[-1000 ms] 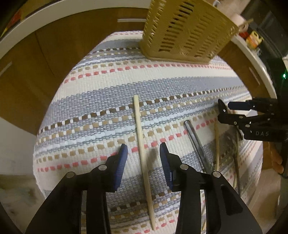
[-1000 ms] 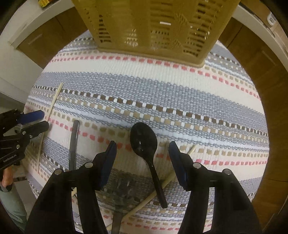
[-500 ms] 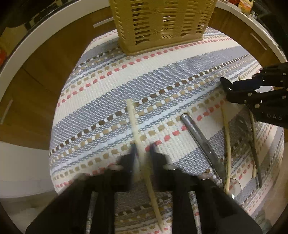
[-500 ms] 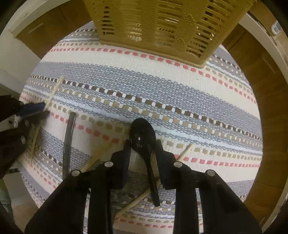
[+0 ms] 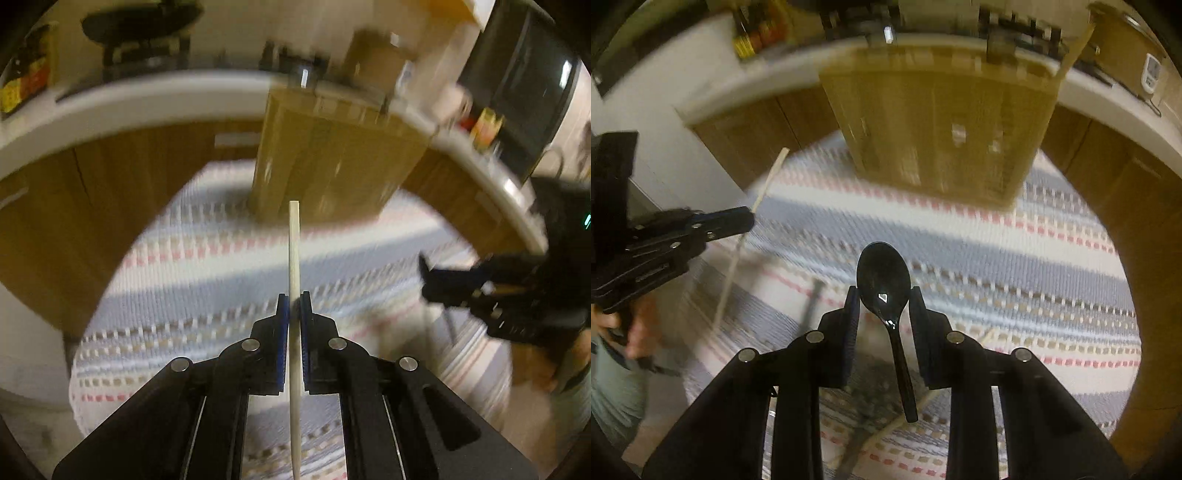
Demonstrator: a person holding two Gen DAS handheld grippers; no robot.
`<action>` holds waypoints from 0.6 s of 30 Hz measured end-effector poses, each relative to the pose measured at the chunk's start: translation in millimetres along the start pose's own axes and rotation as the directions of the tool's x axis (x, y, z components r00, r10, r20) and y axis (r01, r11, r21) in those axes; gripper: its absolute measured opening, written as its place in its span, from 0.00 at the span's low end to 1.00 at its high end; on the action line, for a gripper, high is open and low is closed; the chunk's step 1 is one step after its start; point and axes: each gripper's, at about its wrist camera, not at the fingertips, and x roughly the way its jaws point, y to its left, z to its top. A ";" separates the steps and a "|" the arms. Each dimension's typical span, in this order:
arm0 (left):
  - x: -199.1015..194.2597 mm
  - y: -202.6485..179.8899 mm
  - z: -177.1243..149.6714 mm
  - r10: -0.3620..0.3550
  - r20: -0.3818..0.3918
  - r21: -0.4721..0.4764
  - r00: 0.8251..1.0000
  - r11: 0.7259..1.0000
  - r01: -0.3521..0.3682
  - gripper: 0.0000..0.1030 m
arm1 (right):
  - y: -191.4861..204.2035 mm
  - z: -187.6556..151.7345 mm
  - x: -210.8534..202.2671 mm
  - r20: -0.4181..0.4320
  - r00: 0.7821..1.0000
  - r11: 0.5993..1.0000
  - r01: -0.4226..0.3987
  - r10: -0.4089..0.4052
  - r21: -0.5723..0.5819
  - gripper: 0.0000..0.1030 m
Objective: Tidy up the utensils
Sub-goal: 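Lift the chopstick with the left tool while the right tool carries the black spoon toward the holder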
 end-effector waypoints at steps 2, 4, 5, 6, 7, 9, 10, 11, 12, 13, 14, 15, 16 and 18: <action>-11.8 -12.2 5.7 -0.016 0.077 -0.011 0.997 1.000 0.017 0.04 | -0.4 4.7 -16.8 0.075 0.996 0.999 -0.038 0.038 0.002 0.24; -28.8 -17.1 18.5 -0.035 0.160 -0.009 0.986 0.999 0.037 0.04 | 1.3 12.0 -30.1 0.151 0.986 0.998 -0.070 0.069 -0.003 0.24; -33.2 -19.3 22.7 -0.040 0.188 -0.005 0.981 0.999 0.042 0.04 | 2.1 17.4 -34.5 0.184 0.980 0.997 -0.073 0.072 -0.001 0.24; -38.7 -22.8 31.4 -0.040 0.227 0.001 0.973 0.999 0.041 0.04 | 3.6 24.7 -36.1 0.212 0.974 0.997 -0.078 0.075 0.006 0.24; -38.9 -27.4 37.9 -0.040 0.253 0.005 0.967 0.999 0.040 0.04 | -0.7 28.7 -38.1 0.232 0.969 0.996 -0.087 0.082 0.013 0.24; -50.3 -33.8 53.0 -0.056 0.319 0.014 0.946 0.998 0.055 0.04 | -5.4 40.1 -44.5 0.284 0.954 0.994 -0.109 0.097 0.027 0.24; -53.5 -36.2 62.7 -0.058 0.356 0.013 0.933 0.998 0.057 0.04 | -7.9 45.6 -50.0 0.320 0.943 0.994 -0.105 0.089 0.032 0.24; -58.4 -36.3 69.0 -0.063 0.379 0.014 0.923 0.998 0.062 0.04 | -10.5 50.6 -55.3 0.352 0.932 0.994 -0.101 0.083 0.034 0.24; -58.8 -38.5 77.1 -0.077 0.407 0.017 0.910 0.997 0.077 0.04 | -14.0 54.9 -62.6 0.383 0.920 0.994 -0.101 0.080 0.036 0.24; -56.0 -39.7 84.5 -0.087 0.433 0.015 0.897 0.996 0.089 0.04 | -18.0 61.7 -69.5 0.421 0.904 0.994 -0.104 0.076 0.043 0.24; -56.0 -40.0 89.0 -0.089 0.453 0.013 0.887 0.996 0.093 0.04 | -21.6 67.6 -74.3 0.450 0.890 0.992 -0.112 0.076 0.053 0.24; -55.2 -40.6 96.0 -0.100 0.480 0.016 0.872 0.994 0.106 0.04 | -24.8 69.4 -78.2 0.472 0.878 0.991 -0.119 0.076 0.062 0.24; -54.1 -40.2 103.0 -0.116 0.500 0.012 0.858 0.992 0.128 0.04 | -29.3 75.2 -82.9 0.503 0.861 0.989 -0.127 0.070 0.080 0.24; -50.2 -37.6 114.8 -0.133 0.515 -0.014 0.847 0.986 0.163 0.04 | -39.8 84.5 -88.2 0.551 0.834 0.985 -0.122 0.037 0.118 0.24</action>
